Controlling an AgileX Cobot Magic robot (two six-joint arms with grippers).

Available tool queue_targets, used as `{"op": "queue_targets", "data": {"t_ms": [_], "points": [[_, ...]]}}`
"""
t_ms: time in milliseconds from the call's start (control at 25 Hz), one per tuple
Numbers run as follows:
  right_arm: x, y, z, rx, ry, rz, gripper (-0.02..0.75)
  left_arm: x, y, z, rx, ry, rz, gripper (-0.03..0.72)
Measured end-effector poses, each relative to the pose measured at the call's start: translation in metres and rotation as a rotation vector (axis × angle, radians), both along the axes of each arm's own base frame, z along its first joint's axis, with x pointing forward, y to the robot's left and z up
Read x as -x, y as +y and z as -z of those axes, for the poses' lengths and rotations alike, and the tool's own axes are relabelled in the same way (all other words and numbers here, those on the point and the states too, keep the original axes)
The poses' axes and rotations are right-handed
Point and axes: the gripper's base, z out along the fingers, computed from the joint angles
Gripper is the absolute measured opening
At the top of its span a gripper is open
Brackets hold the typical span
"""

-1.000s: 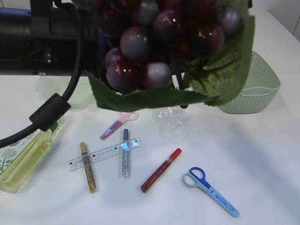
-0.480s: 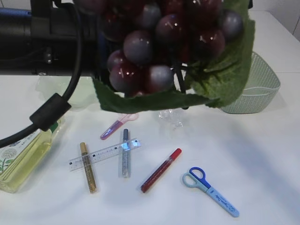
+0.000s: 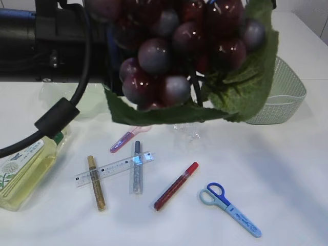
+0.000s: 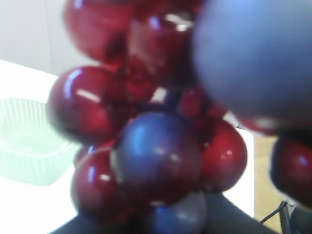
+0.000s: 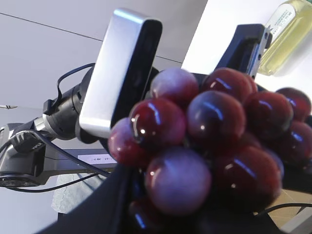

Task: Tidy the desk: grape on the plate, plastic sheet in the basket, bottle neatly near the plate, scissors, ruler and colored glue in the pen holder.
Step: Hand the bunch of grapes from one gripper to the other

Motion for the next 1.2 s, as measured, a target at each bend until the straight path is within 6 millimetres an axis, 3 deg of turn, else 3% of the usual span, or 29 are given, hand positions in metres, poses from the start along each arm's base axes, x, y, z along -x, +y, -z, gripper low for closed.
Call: {"op": "queue_targets", "data": {"t_ms": [560,840,1200], "points": [[-0.001,-0.001,0.001,0.018,-0.012,0.005,0.428,-0.003,0.001,0.002,0.038,0.168,-0.076,0.152],[-0.005,-0.007,0.011,0.152,-0.027,0.05,0.44,0.001,0.007,-0.009,0.056,0.163,-0.101,0.151],[-0.006,-0.009,0.013,0.181,-0.03,0.063,0.441,0.0,0.011,-0.006,-0.014,0.14,-0.136,0.15]]}}
